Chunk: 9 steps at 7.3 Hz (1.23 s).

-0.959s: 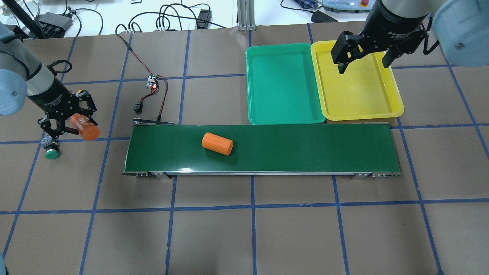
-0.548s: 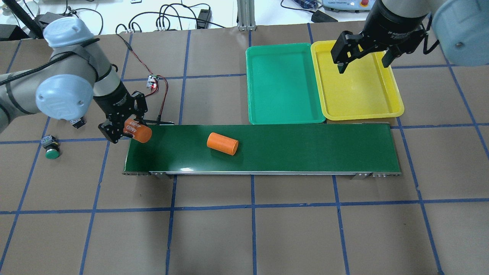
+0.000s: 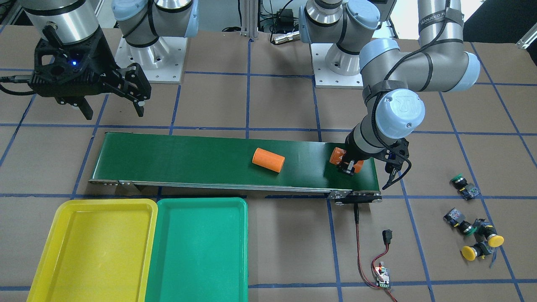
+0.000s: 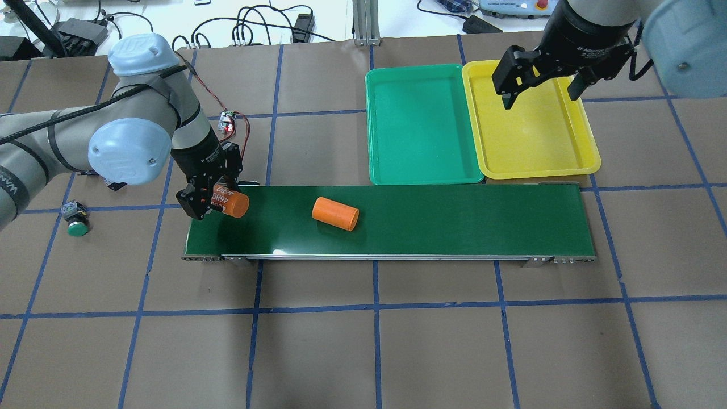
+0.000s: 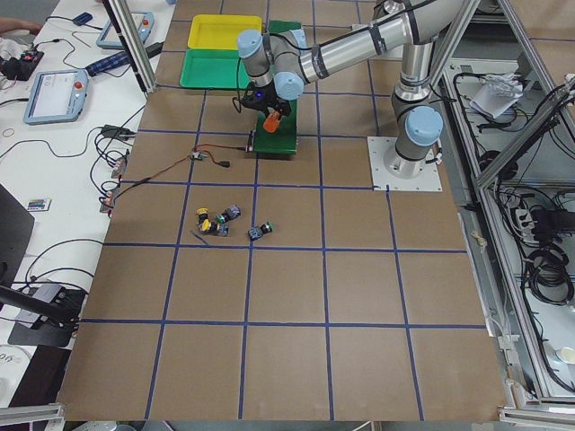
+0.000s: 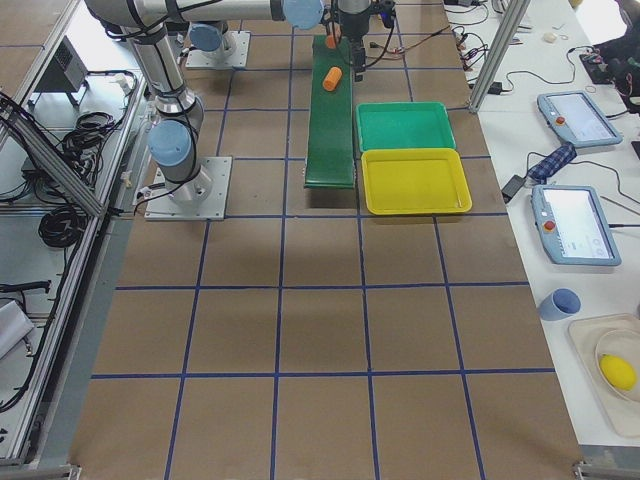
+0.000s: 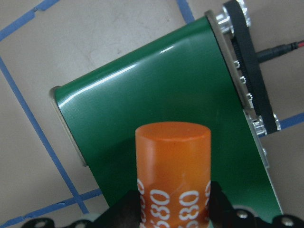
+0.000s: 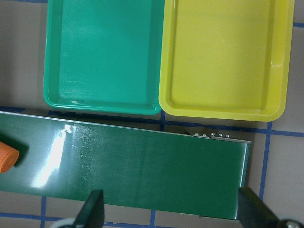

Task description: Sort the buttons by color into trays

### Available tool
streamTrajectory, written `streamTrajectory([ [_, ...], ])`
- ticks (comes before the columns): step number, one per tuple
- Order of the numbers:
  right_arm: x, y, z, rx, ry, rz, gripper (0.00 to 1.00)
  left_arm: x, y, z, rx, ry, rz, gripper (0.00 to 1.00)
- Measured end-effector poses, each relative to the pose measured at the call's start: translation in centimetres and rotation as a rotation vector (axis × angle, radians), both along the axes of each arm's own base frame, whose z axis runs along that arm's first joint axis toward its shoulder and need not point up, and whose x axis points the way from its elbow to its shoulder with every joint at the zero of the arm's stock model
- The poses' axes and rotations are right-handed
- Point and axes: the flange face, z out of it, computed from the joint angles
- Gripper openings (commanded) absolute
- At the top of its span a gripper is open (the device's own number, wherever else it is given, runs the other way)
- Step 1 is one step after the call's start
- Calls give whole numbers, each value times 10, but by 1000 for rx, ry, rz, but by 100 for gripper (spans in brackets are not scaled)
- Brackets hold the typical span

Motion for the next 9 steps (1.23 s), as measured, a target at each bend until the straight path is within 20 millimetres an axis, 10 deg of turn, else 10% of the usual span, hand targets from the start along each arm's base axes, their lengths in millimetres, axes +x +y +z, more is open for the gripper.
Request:
streamTrajectory([
  [5,0,1,1,0,2,-2,100,38,-10,31,-39,17,-60,100],
  [9,2,3,3,-2,-1,5,100,275,-3,30,-87,87,-295,100],
])
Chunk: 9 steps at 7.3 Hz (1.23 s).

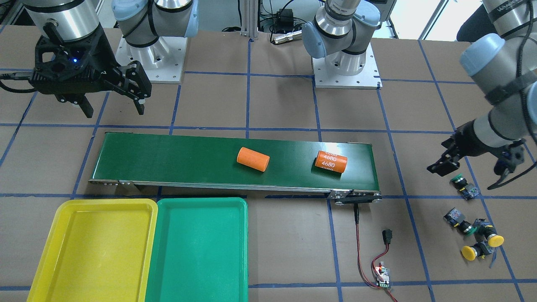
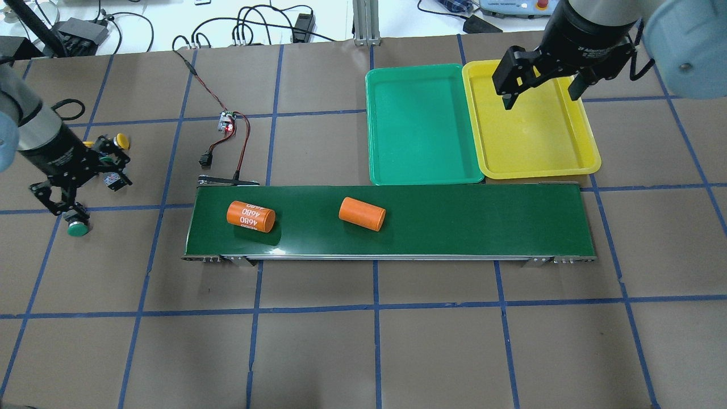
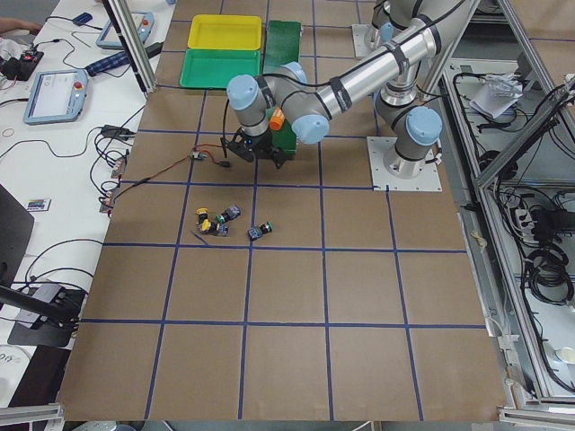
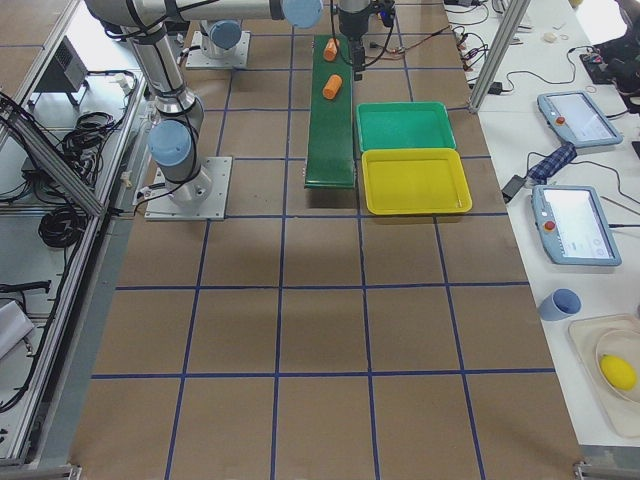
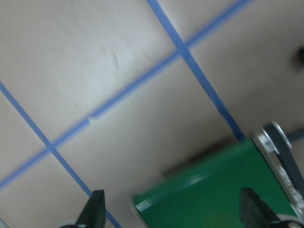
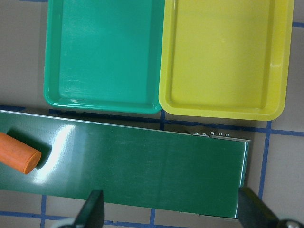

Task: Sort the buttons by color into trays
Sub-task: 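Grasp a green push-button switch from the pile with the left gripper, then lift the green button with the left gripper while the right gripper lowers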

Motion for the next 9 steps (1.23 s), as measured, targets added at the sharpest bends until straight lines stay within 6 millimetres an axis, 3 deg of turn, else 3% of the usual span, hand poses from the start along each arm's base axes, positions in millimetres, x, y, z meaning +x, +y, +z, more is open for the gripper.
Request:
streamTrajectory([
  [1,1,2,2,-3,-1,2,100,37,2,-11,-26,-30,-52,100],
  [5,5,19,-1,82,-4,4,100,123,12,-57,-45,-27,-236,100],
  [9,26,30,-9,103,-3,52,100,148,9,-91,-58,-23,-356,100],
])
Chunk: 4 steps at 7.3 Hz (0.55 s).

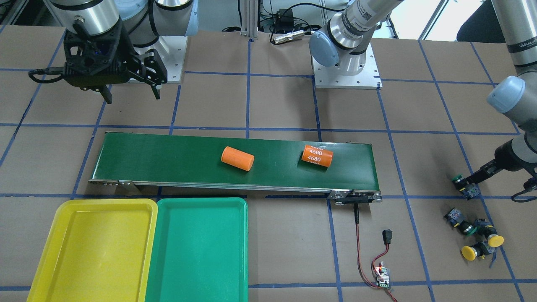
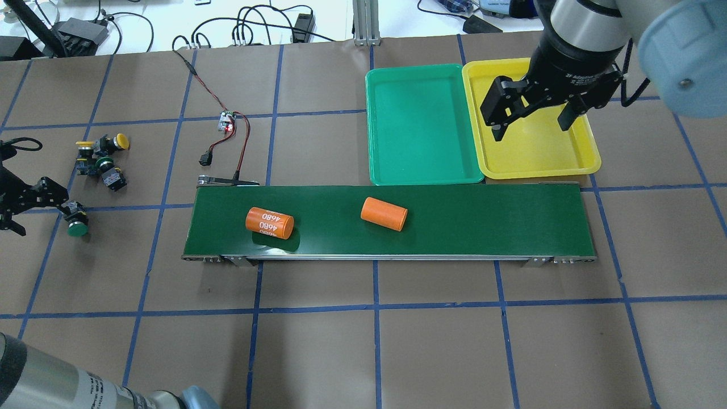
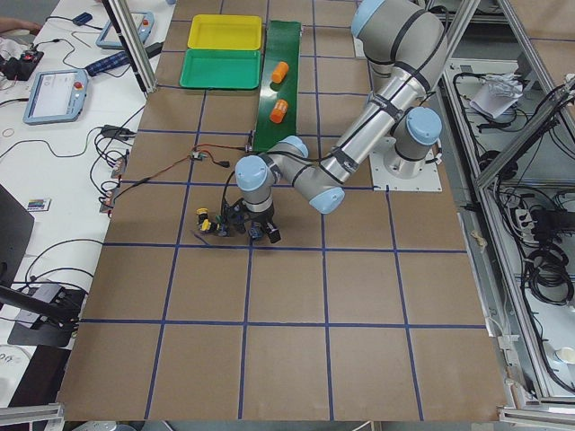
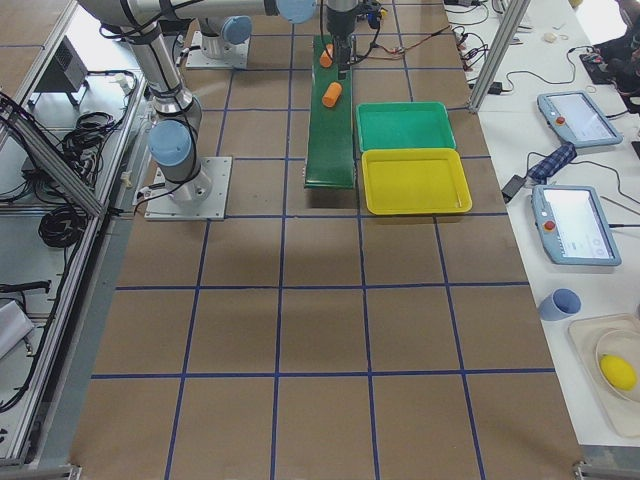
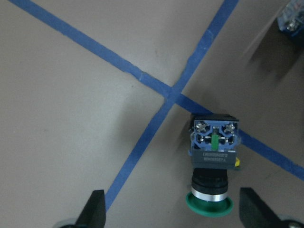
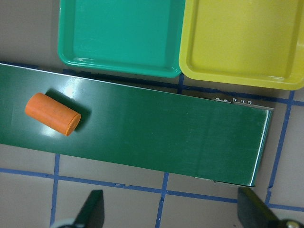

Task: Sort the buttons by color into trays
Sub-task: 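Lift the green button with the left gripper while the right gripper lowers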

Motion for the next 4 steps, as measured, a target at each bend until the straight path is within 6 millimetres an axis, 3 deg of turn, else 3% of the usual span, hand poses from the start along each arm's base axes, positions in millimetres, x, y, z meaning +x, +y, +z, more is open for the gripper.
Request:
streamTrajectory([
  [4,65,30,4,-10,7,173,100,4,-2,-20,4,10,-20,100],
])
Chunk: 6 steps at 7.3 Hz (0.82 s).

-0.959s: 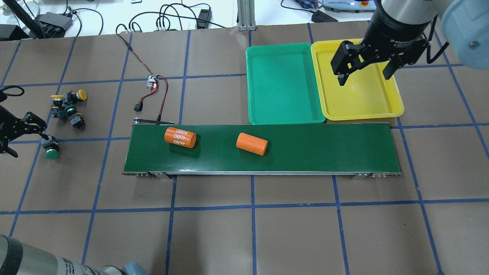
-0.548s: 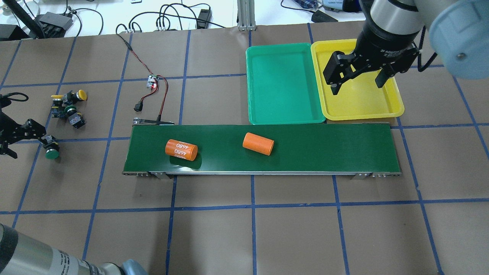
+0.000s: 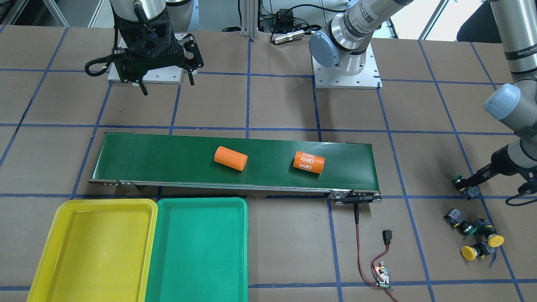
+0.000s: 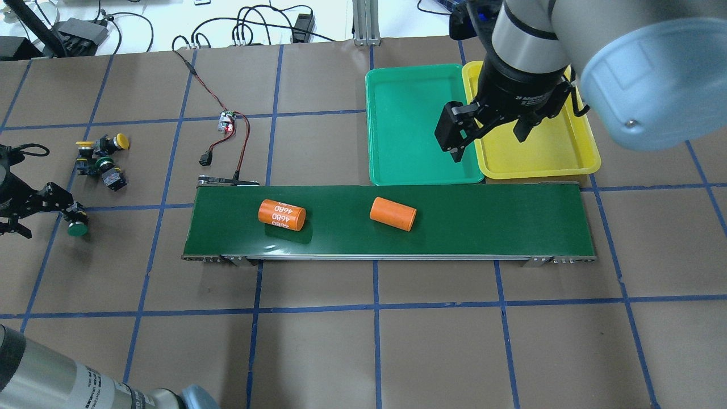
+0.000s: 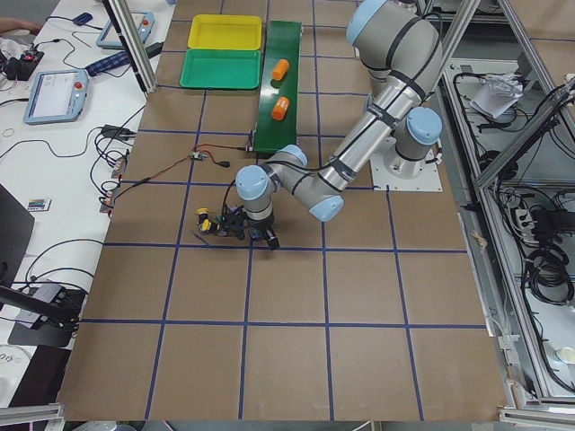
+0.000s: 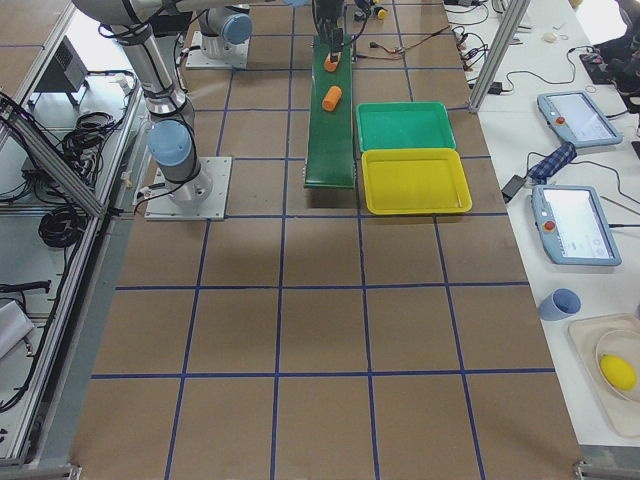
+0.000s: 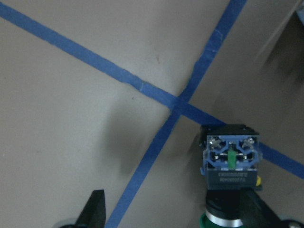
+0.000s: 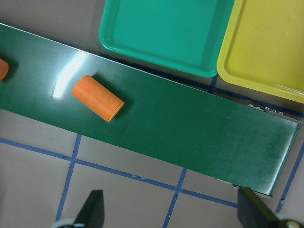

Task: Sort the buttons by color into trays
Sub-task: 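Lift the green button with the left gripper while the right gripper lowers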

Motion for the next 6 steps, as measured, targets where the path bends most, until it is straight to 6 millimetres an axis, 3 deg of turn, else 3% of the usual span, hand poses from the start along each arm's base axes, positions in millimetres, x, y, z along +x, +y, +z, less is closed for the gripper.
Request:
streamTrajectory([
  [2,12,6,2,-4,6,123,100,-6,-1,9,0,3,0,100],
  [4,10,6,0,-6,27,336,100,-11,1,16,15,15,0,100],
  [6,3,4,-1,-1,66,480,100,-11,-1,-1,13,49,20,100],
])
